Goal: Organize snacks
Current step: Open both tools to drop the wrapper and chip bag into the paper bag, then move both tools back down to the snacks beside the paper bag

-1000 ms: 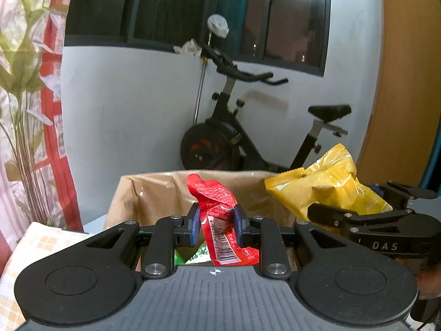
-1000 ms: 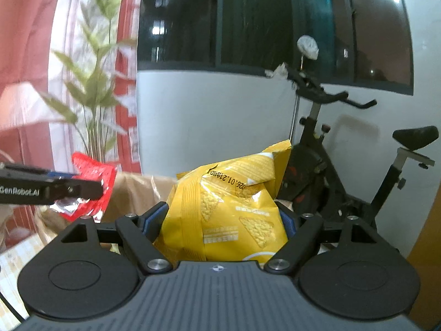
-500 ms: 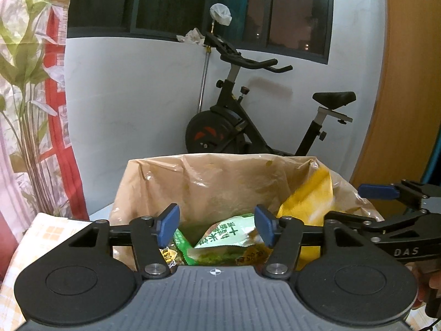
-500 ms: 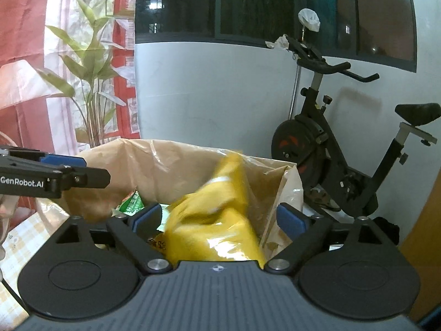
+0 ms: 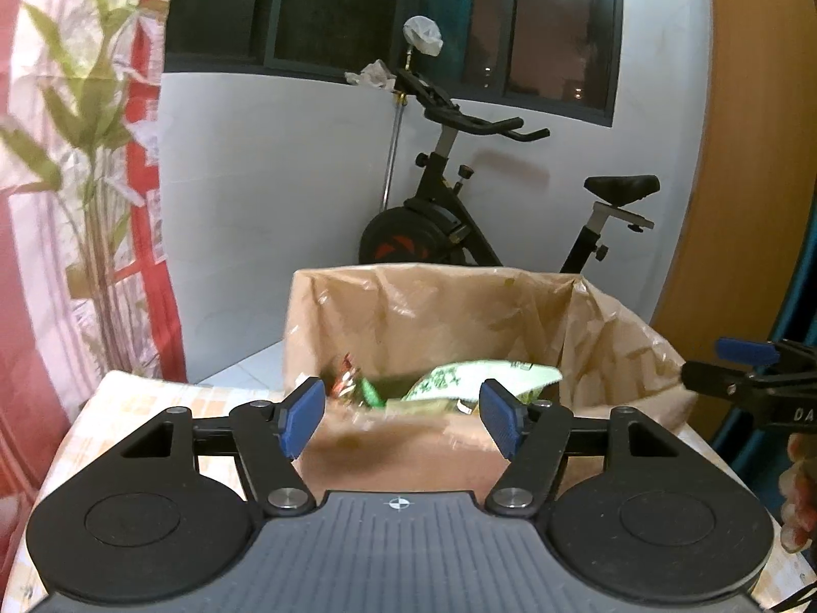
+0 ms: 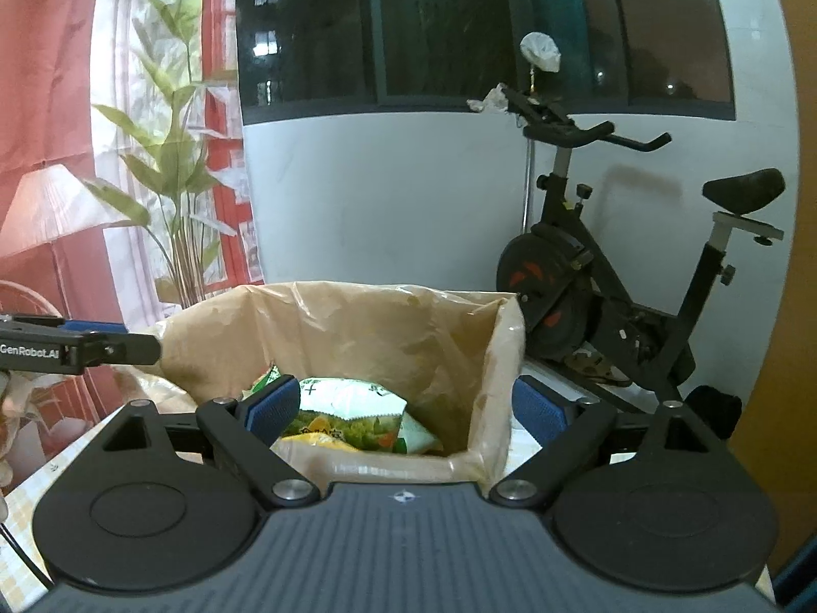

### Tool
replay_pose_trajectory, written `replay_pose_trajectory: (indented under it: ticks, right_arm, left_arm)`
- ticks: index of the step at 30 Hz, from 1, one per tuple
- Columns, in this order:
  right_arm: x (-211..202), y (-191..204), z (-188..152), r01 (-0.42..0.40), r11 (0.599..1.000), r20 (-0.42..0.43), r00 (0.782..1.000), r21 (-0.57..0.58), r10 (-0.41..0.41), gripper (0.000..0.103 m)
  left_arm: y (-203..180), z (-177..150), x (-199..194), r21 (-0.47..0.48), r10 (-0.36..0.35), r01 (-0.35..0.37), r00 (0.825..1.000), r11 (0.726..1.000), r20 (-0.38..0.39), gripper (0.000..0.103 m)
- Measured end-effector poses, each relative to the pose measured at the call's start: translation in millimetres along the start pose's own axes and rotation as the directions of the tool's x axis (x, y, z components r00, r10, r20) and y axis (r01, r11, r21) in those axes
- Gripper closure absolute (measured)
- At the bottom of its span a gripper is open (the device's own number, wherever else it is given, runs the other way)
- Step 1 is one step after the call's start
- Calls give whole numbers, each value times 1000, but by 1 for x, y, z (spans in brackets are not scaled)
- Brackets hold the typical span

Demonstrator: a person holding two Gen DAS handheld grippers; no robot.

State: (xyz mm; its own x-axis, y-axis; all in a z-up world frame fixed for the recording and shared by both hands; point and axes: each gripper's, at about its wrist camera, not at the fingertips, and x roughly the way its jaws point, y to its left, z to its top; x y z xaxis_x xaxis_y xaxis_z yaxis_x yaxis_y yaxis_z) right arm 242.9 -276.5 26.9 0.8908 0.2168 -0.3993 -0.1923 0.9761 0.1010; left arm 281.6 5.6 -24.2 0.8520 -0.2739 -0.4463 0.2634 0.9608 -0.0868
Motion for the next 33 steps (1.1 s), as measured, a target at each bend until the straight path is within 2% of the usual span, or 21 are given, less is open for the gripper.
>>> replay_pose_trajectory:
  ticks: [8, 16, 20, 33]
  right_arm:
    - [-30, -2, -20, 27, 999, 20, 999, 32, -28, 11]
    - [-41, -1, -45, 46, 998, -1, 999, 49, -46, 11]
    - [-42, 3, -57, 50, 998, -20, 999, 27, -49, 11]
    - [-37, -1, -104, 48, 998, -138, 990, 42, -42, 11]
  left_arm:
    - [14, -27, -28, -53, 38, -38, 999, 998, -1, 33]
    - [21, -53, -42, -124, 67, -68, 998, 990, -9, 33]
    - [20, -66, -46, -124, 79, -81, 997, 989, -16, 33]
    - [21, -103, -37, -142, 73, -90, 990, 986, -118, 33]
